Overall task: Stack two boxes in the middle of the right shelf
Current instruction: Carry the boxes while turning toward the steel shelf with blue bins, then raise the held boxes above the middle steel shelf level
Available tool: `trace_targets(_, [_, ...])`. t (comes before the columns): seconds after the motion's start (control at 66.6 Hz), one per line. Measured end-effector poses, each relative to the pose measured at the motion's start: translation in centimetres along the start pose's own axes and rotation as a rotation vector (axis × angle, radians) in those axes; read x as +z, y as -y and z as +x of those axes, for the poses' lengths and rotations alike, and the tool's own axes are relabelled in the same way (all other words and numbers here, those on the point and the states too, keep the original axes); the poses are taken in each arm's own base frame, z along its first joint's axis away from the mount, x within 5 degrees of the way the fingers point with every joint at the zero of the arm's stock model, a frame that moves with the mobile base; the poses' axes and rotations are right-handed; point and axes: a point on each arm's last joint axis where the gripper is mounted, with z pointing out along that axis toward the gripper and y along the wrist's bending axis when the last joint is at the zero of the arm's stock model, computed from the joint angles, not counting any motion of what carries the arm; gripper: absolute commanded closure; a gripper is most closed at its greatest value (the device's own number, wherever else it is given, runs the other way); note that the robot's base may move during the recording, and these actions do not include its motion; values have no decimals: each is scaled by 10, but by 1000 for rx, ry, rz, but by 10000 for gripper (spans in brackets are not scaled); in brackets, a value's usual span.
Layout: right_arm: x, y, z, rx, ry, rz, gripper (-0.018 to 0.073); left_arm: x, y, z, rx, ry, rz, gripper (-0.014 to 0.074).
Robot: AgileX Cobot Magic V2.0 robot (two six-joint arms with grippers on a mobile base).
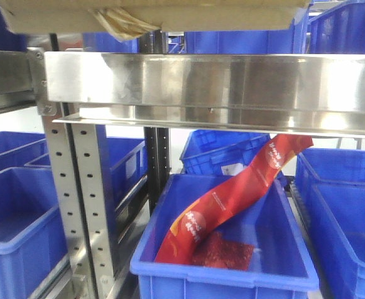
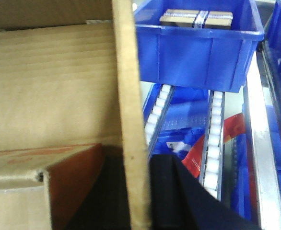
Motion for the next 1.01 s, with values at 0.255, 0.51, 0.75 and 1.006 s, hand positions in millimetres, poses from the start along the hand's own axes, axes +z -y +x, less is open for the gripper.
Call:
trace_targets(0.255, [4,0,0,-13,3,11,726,13,4,-5,20,52,-16,707])
trace_targets(0.51, [4,1,0,-21,6,24,726,16,6,-8,27,82,-6,707])
trace_targets(0.75, [4,2,0,-23,7,28,726,19,7,-9,29,88,-4,707])
trace_targets(1.006, [5,3,0,-23,7,34,726,20,9,-9,30,88,2,707])
